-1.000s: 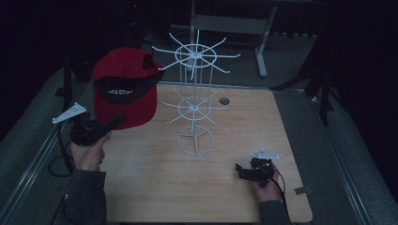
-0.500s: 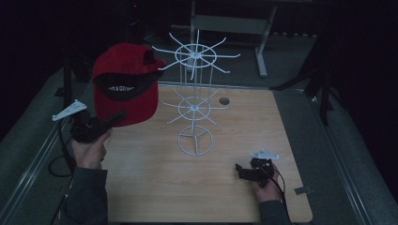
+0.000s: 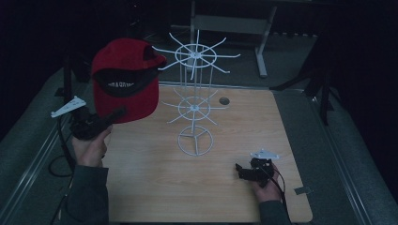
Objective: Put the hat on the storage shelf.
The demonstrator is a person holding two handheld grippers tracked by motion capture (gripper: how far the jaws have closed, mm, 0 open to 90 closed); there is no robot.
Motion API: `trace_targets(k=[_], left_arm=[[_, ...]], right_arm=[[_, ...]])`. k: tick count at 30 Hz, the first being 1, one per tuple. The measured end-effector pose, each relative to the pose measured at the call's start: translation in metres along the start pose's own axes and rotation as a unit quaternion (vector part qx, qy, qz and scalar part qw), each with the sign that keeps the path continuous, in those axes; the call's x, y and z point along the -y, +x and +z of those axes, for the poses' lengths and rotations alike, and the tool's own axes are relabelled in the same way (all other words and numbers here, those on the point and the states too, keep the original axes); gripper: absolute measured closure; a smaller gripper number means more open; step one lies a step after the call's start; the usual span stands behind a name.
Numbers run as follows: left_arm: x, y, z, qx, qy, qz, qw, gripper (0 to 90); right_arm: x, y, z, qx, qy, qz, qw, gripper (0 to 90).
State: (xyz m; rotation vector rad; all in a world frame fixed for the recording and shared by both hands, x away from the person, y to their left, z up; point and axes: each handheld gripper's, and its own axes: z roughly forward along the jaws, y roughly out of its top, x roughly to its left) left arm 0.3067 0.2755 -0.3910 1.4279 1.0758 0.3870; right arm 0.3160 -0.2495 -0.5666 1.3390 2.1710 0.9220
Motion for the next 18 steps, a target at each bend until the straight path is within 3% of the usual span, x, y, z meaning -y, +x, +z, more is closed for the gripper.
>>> trace_targets(k=[18], left_arm=[[-0.012, -0.003, 0.003, 0.006, -0.014, -0.008, 0.9999, 84.7]], right_arm=[[0.000, 0.000, 0.000, 0.000, 0.000, 0.000, 1.0000, 13.4]])
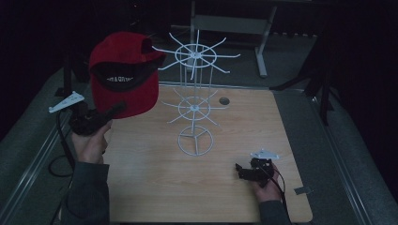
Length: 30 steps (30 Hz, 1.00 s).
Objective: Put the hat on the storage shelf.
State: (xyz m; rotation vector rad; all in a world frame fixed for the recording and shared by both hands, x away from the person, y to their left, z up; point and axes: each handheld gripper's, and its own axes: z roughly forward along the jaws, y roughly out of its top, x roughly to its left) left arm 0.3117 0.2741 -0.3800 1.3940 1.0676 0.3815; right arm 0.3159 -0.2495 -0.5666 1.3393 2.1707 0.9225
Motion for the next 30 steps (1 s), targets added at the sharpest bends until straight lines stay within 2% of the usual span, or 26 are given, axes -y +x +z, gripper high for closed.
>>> trace_targets(k=[9, 20, 23, 30], left_arm=[[-0.0020, -0.0012, 0.0038, 0.003, -0.006, -0.008, 0.9999, 84.7], [-0.0065, -0.0028, 0.0040, 0.005, -0.013, -0.008, 0.9999, 84.7], [-0.0074, -0.0027, 0.0034, 0.007, -0.018, -0.015, 0.9997, 84.7], [-0.0089, -0.0034, 0.0034, 0.007, -0.023, -0.018, 0.9996, 84.7]], right_arm=[[0.0000, 0.0000, 0.0000, 0.000, 0.000, 0.000, 1.0000, 13.4], [0.0000, 0.0000, 0.0000, 0.000, 0.000, 0.000, 1.0000, 13.4], [0.0000, 0.0000, 0.0000, 0.000, 0.000, 0.000, 1.0000, 13.4], [0.0000, 0.0000, 0.0000, 0.000, 0.000, 0.000, 1.0000, 13.4]])
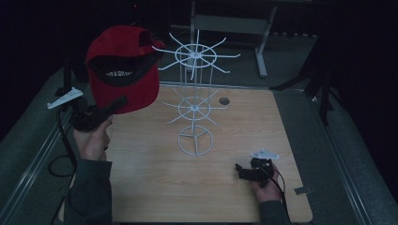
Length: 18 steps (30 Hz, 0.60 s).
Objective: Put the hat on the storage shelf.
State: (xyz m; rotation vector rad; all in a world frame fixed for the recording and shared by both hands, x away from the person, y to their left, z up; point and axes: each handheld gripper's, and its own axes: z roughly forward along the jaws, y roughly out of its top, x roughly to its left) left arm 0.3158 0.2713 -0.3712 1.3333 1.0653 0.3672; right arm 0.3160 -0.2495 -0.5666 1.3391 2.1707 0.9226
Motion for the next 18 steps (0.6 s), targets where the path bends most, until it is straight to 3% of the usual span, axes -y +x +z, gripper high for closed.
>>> trace_targets(k=[10, 18], left_arm=[[-0.0048, -0.0060, 0.0006, 0.008, -0.016, -0.005, 0.9998, 84.7], [-0.0047, -0.0090, -0.0018, 0.034, -0.028, -0.003, 0.9990, 84.7]], right_arm=[[0.0000, 0.0000, 0.0000, 0.000, 0.000, 0.000, 1.0000, 13.4], [0.0000, 0.0000, 0.0000, 0.000, 0.000, 0.000, 1.0000, 13.4]])
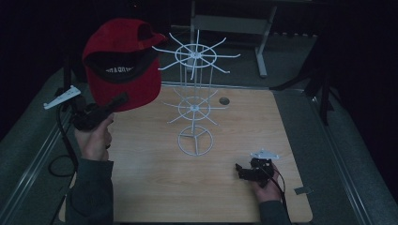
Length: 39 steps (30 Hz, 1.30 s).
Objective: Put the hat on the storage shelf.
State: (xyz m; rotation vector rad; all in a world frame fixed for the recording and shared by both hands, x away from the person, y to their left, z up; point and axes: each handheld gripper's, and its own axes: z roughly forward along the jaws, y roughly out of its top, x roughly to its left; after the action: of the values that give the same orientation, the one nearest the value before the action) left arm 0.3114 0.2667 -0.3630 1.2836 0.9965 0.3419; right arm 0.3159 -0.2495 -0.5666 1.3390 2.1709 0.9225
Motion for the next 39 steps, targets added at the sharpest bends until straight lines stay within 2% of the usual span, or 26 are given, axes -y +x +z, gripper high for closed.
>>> trace_targets(k=[7, 12, 21, 24, 31, 37, 39], left_arm=[[0.002, -0.001, -0.002, 0.021, -0.001, 0.007, 0.9998, 84.6], [0.008, 0.001, -0.004, 0.033, 0.001, 0.010, 0.9994, 84.6], [0.020, 0.002, -0.005, 0.036, -0.002, 0.013, 0.9993, 84.5], [0.027, 0.003, -0.003, 0.033, 0.008, 0.021, 0.9992, 84.4], [0.042, 0.007, 0.002, 0.028, 0.022, 0.014, 0.9993, 84.2], [0.059, 0.011, 0.009, 0.022, 0.042, 0.015, 0.9988, 84.1], [0.067, 0.012, 0.013, 0.021, 0.055, 0.016, 0.9982, 84.0]], right_arm=[[0.000, 0.000, 0.000, 0.000, 0.000, 0.000, 1.0000, 13.4], [0.000, 0.000, 0.000, 0.000, 0.001, 0.001, 1.0000, 13.4], [0.000, 0.000, 0.000, 0.000, 0.001, 0.000, 1.0000, 13.4], [0.000, 0.000, 0.000, 0.000, 0.001, 0.001, 1.0000, 13.4], [0.000, 0.000, 0.000, 0.000, 0.000, 0.000, 1.0000, 13.4], [0.000, 0.000, 0.000, 0.000, 0.000, 0.001, 1.0000, 13.4], [0.000, 0.000, 0.000, 0.000, 0.000, 0.000, 1.0000, 13.4]])
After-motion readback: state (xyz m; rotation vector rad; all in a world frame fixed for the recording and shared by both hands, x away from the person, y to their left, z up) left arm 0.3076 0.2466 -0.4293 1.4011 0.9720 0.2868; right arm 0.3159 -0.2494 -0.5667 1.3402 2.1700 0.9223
